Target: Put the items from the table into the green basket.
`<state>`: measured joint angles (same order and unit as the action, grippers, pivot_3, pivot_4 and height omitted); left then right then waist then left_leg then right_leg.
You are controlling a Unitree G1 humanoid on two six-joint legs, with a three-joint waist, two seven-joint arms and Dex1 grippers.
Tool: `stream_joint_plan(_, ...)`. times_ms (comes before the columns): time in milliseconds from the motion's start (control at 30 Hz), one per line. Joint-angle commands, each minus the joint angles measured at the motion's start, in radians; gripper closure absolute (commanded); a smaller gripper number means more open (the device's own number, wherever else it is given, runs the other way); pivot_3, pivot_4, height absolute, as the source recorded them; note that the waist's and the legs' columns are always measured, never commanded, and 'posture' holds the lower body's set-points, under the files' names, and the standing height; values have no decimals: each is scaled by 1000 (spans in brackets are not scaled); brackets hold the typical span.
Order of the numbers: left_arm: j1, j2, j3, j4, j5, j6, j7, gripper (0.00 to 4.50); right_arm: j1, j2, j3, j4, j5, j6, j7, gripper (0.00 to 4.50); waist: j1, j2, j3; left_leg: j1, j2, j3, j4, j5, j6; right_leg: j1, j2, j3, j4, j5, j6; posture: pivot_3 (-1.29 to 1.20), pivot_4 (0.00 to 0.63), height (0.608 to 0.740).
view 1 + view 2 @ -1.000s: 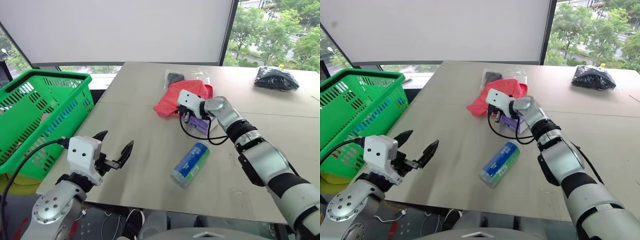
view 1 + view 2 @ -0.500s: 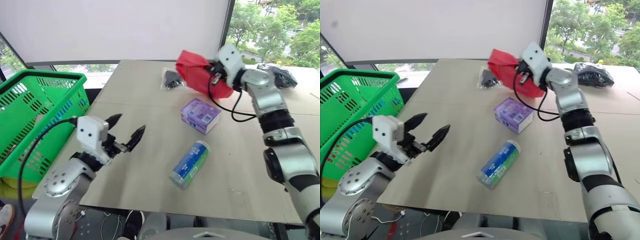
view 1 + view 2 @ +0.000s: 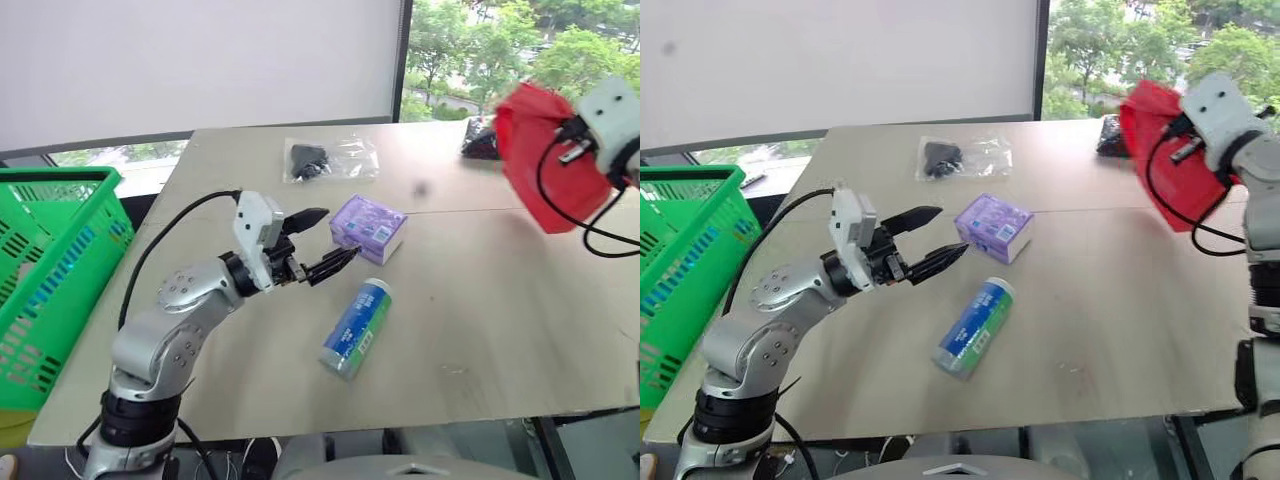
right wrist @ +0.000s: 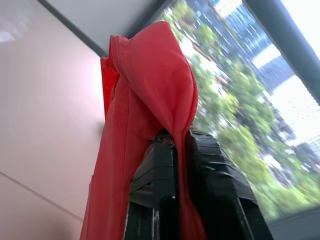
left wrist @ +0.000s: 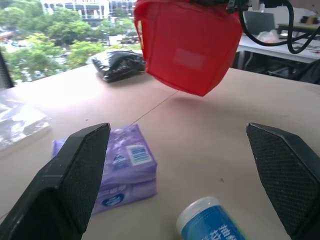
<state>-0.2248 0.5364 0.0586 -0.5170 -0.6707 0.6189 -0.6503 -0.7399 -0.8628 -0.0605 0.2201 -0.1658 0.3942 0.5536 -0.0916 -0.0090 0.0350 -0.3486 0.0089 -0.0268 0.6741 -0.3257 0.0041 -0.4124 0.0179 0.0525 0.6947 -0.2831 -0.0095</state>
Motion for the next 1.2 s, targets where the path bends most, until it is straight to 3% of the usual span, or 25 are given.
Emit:
stream_joint_plan(33,-25,-11,-13,-4,3,-12,-1,0,3,-22,-27,1,-17,-38,-45,4443,-22,0,0,0,0,1,0,0,0,0,1,2,0,0,0,-164,2,740)
stream_joint_plan(67,-26,-12,-16,-2,5,-13,-1,0,9,-19,-17,7,-16,-43,-38,4443,-34,0,0,0,1,2,0,0,0,2,1,3,0,0,0,-164,3,740)
stream_joint_plan(100,-26,-13,-19,0,9,-13,1,0,16,-12,-10,12,-11,-54,-31,3872,-38,0,0,2,1,2,0,0,0,3,2,3,0,0,0,-162,4,740)
stream_joint_plan(167,-26,-15,-20,4,19,-11,16,0,50,28,-5,-6,45,-48,22,3397,-48,0,0,3,1,2,0,0,0,4,3,4,1,0,1,-154,7,740)
stream_joint_plan(367,-36,-20,-32,35,65,-32,28,0,126,107,-51,-218,286,190,189,352,-58,1,1,4,2,1,2,0,0,7,6,5,1,0,1,-133,6,740)
stream_joint_plan(400,-48,-18,-40,45,75,-39,17,0,140,110,-58,-260,332,232,218,53,-54,1,1,4,2,0,2,0,0,7,5,4,1,0,1,-130,6,740)
stream_joint_plan(567,-132,69,-96,170,197,-130,-104,0,198,120,-117,-433,558,376,323,53,-34,1,1,4,2,-5,6,0,0,7,5,0,0,0,1,-132,0,740)
stream_joint_plan(767,-322,192,-293,549,541,-467,-264,0,343,155,-229,-608,809,517,335,53,-11,1,1,4,1,-7,7,0,0,7,5,-3,-1,0,1,-136,0,740)
stream_joint_plan(967,-538,92,-435,949,735,-803,-331,0,516,194,-283,-767,927,584,227,53,-4,1,1,2,-1,-8,8,-1,1,7,4,-4,-2,0,2,-193,0,740)
stream_joint_plan(1100,-652,-2,-484,1208,836,-970,-296,0,672,180,-245,-806,806,430,214,53,-10,0,1,1,-1,-7,10,-2,4,7,3,-4,-2,-1,4,-243,0,740)
stream_joint_plan(1200,-716,-57,-517,1374,909,-1058,-256,0,728,188,-244,-819,797,366,220,53,-33,0,1,0,-2,-5,10,-3,5,7,3,-2,-2,-2,5,-268,0,740)
